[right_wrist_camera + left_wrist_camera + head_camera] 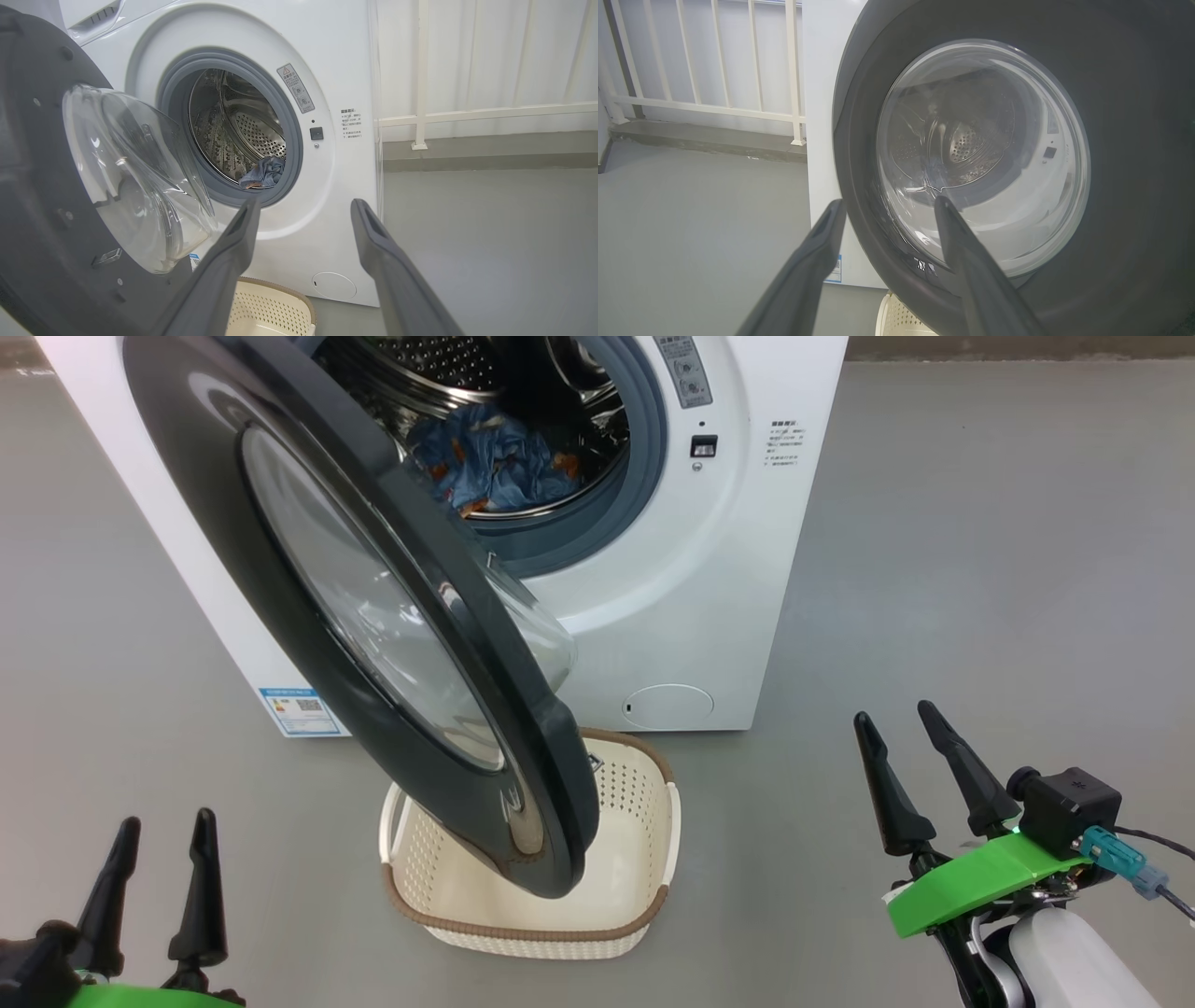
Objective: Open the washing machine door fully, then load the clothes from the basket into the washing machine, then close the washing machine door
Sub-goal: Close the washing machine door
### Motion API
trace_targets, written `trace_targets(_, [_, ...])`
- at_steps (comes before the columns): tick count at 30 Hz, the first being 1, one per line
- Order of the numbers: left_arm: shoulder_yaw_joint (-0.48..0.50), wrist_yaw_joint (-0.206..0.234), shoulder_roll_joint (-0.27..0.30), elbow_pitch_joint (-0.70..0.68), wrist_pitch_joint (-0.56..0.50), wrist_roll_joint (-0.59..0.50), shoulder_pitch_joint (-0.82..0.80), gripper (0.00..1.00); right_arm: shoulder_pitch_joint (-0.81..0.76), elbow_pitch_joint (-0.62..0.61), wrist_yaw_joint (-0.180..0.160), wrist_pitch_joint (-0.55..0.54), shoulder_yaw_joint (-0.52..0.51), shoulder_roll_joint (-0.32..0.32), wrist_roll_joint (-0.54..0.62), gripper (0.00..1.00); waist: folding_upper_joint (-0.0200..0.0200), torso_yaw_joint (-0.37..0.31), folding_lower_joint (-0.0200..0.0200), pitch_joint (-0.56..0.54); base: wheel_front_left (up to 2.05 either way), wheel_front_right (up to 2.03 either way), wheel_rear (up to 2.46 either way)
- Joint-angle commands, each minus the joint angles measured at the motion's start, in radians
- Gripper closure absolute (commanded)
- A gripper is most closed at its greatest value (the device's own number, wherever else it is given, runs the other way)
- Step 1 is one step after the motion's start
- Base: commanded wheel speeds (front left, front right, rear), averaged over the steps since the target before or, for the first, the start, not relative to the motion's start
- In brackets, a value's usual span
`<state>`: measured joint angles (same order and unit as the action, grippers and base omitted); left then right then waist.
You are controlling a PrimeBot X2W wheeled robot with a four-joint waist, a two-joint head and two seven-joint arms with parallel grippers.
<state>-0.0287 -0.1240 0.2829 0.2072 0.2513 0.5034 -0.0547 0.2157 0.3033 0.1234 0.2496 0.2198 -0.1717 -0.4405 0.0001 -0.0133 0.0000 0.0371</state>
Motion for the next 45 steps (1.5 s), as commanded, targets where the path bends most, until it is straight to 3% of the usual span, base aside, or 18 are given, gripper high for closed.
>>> trace_targets(1, [0.042,-0.003,0.024,-0.025,0.010,-0.014,-0.020,0.00,0.008,-0.020,0.007,0.012,0.020,-0.012,-0.006,0.00,-0.0001,0.001,0.0000,0.000,0.00,0.00,0.00])
trace_targets(8, [0.043,-0.005,0.021,-0.022,0.010,-0.020,-0.021,0.00,0.008,-0.019,0.007,0.012,0.026,-0.015,-0.009,0.00,-0.0001,0.003,0.0000,-0.002,0.00,0.00,0.00])
trace_targets(9, [0.042,-0.005,0.020,-0.021,0.010,-0.021,-0.021,0.00,0.008,-0.019,0.007,0.012,0.027,-0.016,-0.009,0.13,-0.0001,0.004,0.0000,-0.002,0.00,0.00,0.00])
trace_targets(10, [0.041,-0.006,0.019,-0.021,0.010,-0.021,-0.021,0.00,0.007,-0.019,0.007,0.012,0.028,-0.016,-0.010,0.51,-0.0001,0.005,0.0000,-0.003,0.00,0.00,0.00])
trace_targets(11, [0.041,-0.006,0.018,-0.020,0.010,-0.022,-0.021,0.00,0.007,-0.020,0.007,0.012,0.031,-0.018,-0.010,0.69,-0.0001,0.006,0.0000,-0.004,0.00,0.00,0.00])
trace_targets(12, [0.040,-0.006,0.017,-0.019,0.010,-0.022,-0.020,0.00,0.008,-0.021,0.007,0.012,0.036,-0.021,-0.008,1.00,-0.0001,0.007,0.0000,-0.005,0.00,0.00,0.00])
trace_targets(21, [0.024,-0.006,0.008,-0.014,0.010,-0.018,-0.026,0.00,0.049,-0.050,0.007,0.012,0.052,-0.024,0.000,1.00,-0.0001,0.033,0.0000,-0.011,0.00,0.00,0.00])
trace_targets(35, [0.016,-0.007,-0.006,-0.002,0.010,-0.019,-0.013,0.00,0.161,-0.248,0.007,0.012,0.101,-0.010,0.009,1.00,-0.0001,0.177,0.0000,-0.037,0.00,0.00,0.00])
trace_targets(45, [0.003,-0.007,-0.011,0.014,0.010,-0.012,-0.017,0.00,0.186,-0.381,0.007,0.012,0.250,0.007,-0.039,1.00,-0.0001,0.246,0.0000,-0.049,0.00,0.00,0.00])
